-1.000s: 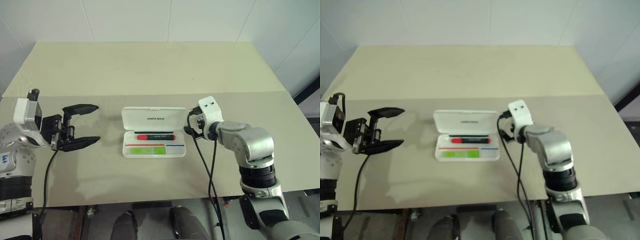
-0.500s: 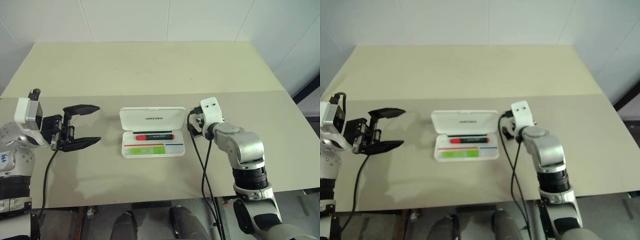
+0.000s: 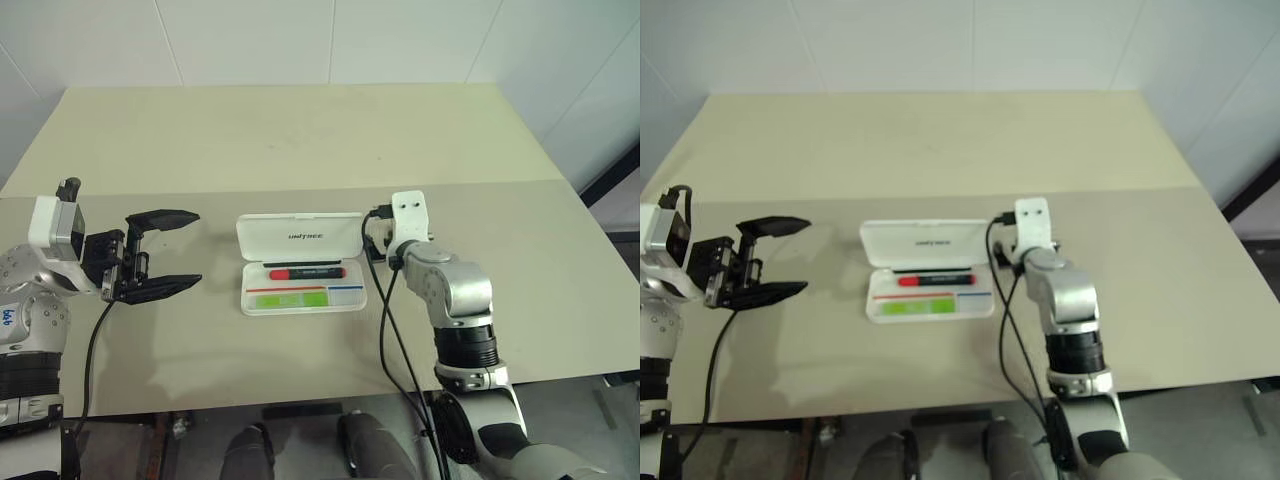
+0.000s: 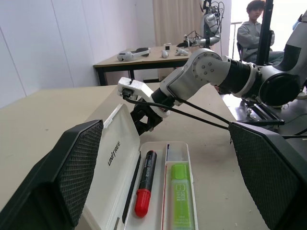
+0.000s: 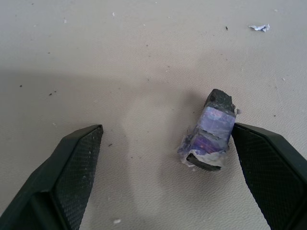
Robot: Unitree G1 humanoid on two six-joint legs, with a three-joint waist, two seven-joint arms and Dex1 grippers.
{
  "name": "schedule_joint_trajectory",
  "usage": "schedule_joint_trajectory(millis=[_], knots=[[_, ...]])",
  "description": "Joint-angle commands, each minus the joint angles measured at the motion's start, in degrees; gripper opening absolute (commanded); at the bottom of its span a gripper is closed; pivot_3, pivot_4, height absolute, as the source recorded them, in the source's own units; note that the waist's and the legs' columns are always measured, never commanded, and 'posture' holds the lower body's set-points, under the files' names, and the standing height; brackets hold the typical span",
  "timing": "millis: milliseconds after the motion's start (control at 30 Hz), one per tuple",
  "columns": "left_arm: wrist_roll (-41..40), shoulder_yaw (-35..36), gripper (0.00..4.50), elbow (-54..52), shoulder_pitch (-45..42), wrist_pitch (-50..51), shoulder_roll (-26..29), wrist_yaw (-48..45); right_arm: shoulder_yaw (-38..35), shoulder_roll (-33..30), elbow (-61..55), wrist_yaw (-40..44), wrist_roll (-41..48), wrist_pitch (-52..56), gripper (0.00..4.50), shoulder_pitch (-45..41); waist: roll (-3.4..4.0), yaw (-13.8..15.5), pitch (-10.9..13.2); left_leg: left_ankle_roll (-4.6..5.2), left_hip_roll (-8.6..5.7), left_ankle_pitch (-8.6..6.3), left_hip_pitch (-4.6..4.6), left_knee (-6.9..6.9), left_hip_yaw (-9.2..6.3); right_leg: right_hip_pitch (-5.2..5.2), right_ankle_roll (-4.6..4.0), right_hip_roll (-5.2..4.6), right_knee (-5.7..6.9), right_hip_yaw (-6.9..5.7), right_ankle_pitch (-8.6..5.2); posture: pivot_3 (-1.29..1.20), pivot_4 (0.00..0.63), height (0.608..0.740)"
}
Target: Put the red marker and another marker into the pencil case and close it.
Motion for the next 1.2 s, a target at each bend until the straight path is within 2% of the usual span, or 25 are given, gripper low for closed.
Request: schedule_joint_trajectory(millis=[33, 300, 333, 400, 500, 733, 767, 1033, 1200], knots=[[-0.5, 2.2, 4.50, -2.6, 0.7, -0.7, 0.2, -5.4, -1.0, 1.1, 2.5, -4.7, -2.6, -0.7, 4.45, -0.3, -0.01, -0.2, 0.0, 0.00, 0.00, 0.02, 0.00, 0.00, 0.00, 0.00, -0.01, 0.00, 0.02, 0.00, 0.01, 0.00, 0.150, 0.740], [-0.5, 2.8, 4.50, -4.2, 2.0, -0.8, -0.1, -4.5, -0.1, 0.8, 4.1, -7.7, -4.5, -1.2, 4.45, 0.6, -0.12, -0.4, -0.1, 0.07, -0.10, 0.18, 0.01, -0.02, -0.19, 0.08, -0.04, -0.09, 0.04, -0.11, 0.12, 0.00, 0.150, 0.740], [-0.5, 2.8, 4.50, -4.4, 2.0, -0.8, -0.1, -4.5, -0.3, 0.7, 4.5, -7.9, -4.5, -1.3, 4.28, 0.6, -0.18, -0.3, -0.1, 0.08, -0.12, 0.18, 0.01, -0.02, -0.20, 0.09, -0.04, -0.12, 0.04, -0.14, 0.12, 0.00, 0.150, 0.740], [-0.5, 3.0, 4.50, -4.6, 2.2, -0.8, -0.3, -4.4, -0.7, 0.7, 4.8, -8.0, -4.2, -1.8, 3.83, 0.5, -0.21, -0.1, -0.1, 0.09, -0.14, 0.18, 0.01, -0.02, -0.22, 0.14, -0.03, -0.15, -0.02, -0.16, 0.14, 0.00, 0.150, 0.740], [-0.5, 3.2, 4.50, -4.8, 2.3, -0.7, -0.4, -4.3, -1.2, 0.7, 5.3, -8.2, -4.0, -2.3, 2.89, 0.2, -0.22, 0.5, -0.1, 0.14, -0.24, 0.20, 0.01, -0.06, -0.23, 0.15, -0.03, -0.28, -0.07, -0.21, 0.14, 0.00, 0.150, 0.740], [-0.4, 3.4, 4.50, -4.8, 2.4, -1.0, -0.7, -4.3, -2.7, -0.8, 7.2, -9.0, -3.8, -3.7, 0.49, -0.7, -0.32, 1.0, -0.2, 0.28, -0.46, 0.25, -0.01, -0.28, -0.23, 0.21, 0.03, -0.55, -0.37, -0.31, 0.18, 0.00, 0.150, 0.740], [-0.4, 3.4, 4.50, -4.7, 2.4, -1.0, -0.7, -4.3, -2.8, -1.0, 7.4, -9.2, -3.8, -4.0, 0.38, -0.8, -0.34, 1.0, -0.2, 0.29, -0.48, 0.25, -0.01, -0.32, -0.23, 0.22, 0.04, -0.56, -0.41, -0.31, 0.18, 0.00, 0.150, 0.740], [0.1, 3.3, 4.50, -3.6, 1.7, -1.8, -1.1, -4.6, -2.9, -6.7, 9.7, -8.0, -3.9, -7.4, 0.38, -2.3, -0.36, 2.2, -0.2, 0.32, -0.53, 0.25, -0.03, -0.43, -0.22, 0.20, 0.03, -0.60, -0.54, -0.31, 0.18, 0.00, 0.150, 0.740], [0.3, 3.2, 4.50, -2.8, 1.1, -2.1, -1.2, -4.8, -3.0, -7.7, 7.9, -7.1, -3.3, -6.9, 0.38, -0.9, -0.35, 2.2, -0.2, 0.29, -0.51, 0.26, -0.05, -0.73, -0.16, 0.08, 0.01, -0.58, -0.62, -0.29, 0.15, 0.00, 0.150, 0.740]])
